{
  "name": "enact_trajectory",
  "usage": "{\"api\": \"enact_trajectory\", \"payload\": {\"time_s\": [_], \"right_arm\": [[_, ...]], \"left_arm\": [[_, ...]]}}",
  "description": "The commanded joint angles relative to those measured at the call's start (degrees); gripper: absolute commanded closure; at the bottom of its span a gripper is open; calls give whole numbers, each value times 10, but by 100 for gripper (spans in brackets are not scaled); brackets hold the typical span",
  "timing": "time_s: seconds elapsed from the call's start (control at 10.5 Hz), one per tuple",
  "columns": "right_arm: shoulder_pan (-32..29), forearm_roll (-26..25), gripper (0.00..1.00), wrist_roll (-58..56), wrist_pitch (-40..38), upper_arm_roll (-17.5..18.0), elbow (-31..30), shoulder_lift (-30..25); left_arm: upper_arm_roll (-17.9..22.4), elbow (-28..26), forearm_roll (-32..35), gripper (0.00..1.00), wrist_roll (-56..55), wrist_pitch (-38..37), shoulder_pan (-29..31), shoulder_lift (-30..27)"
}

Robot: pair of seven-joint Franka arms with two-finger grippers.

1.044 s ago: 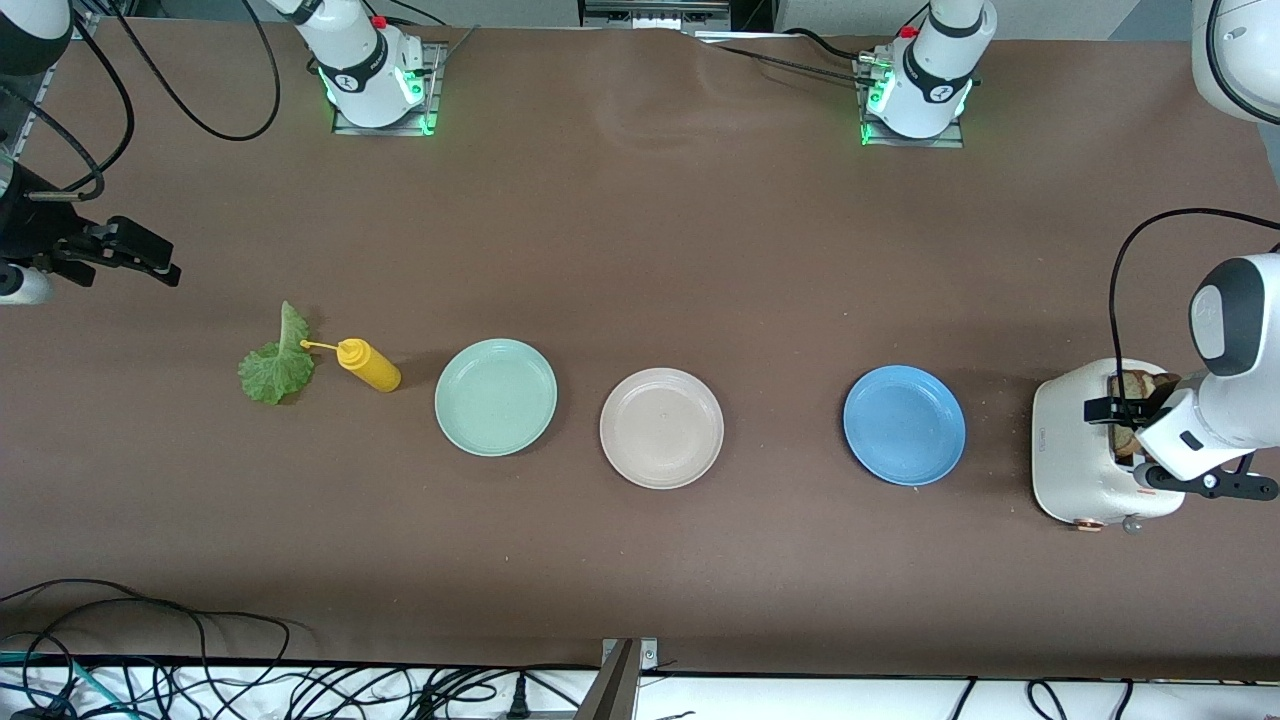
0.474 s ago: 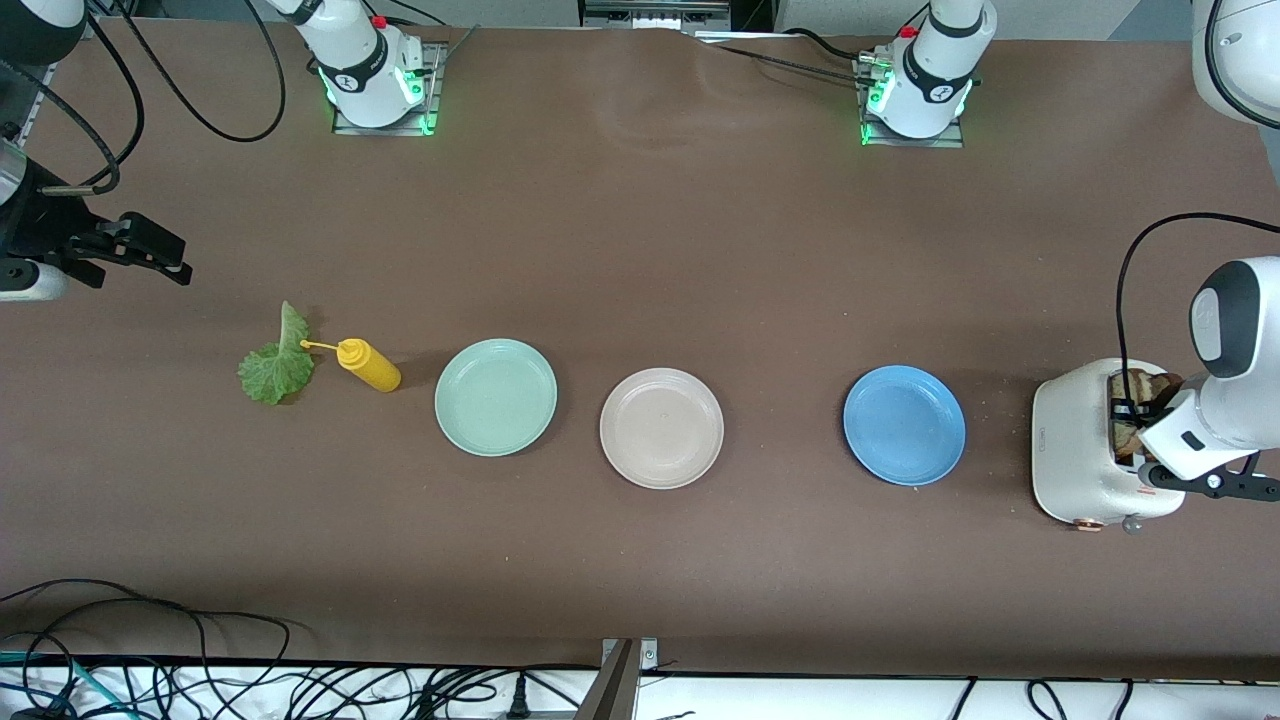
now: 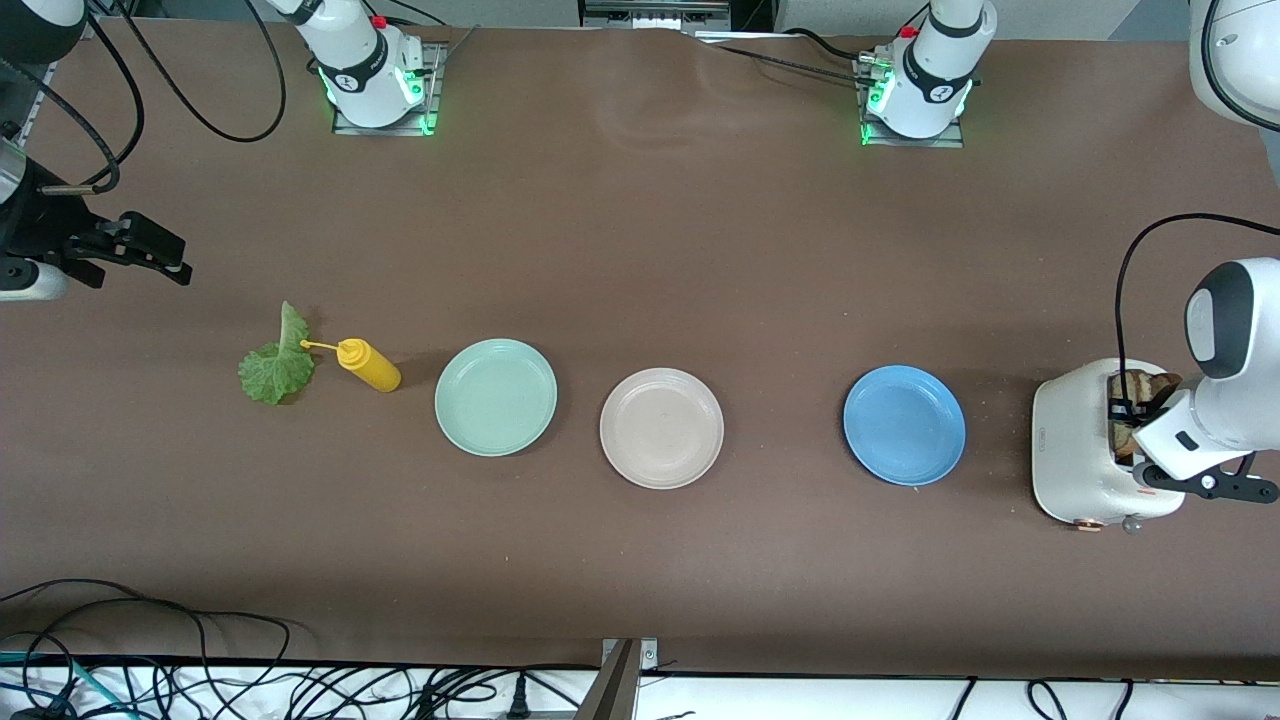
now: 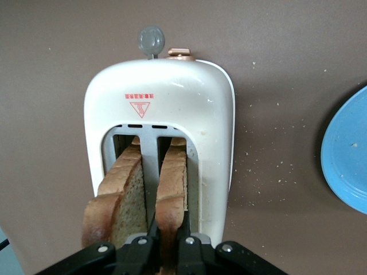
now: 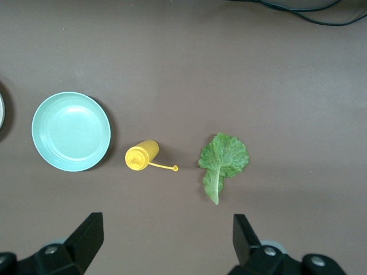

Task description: Make sandwich on beige plate with both arms

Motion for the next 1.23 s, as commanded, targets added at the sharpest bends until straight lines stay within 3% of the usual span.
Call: {"api": "enact_trajectory", "payload": {"time_s": [0.0, 0.95, 1.14], "right_arm": [[-1, 5, 0, -1, -12, -3, 10, 0], [-1, 7, 0, 0, -11, -3, 10, 1], [-4, 34, 0, -1, -14, -7, 10, 3]], "left_arm": [[-2, 41, -21, 100, 2, -30, -1, 1], [-9, 143, -26, 100, 1, -161, -30, -2], [-6, 146, -77, 100, -18, -175, -37, -4]]}}
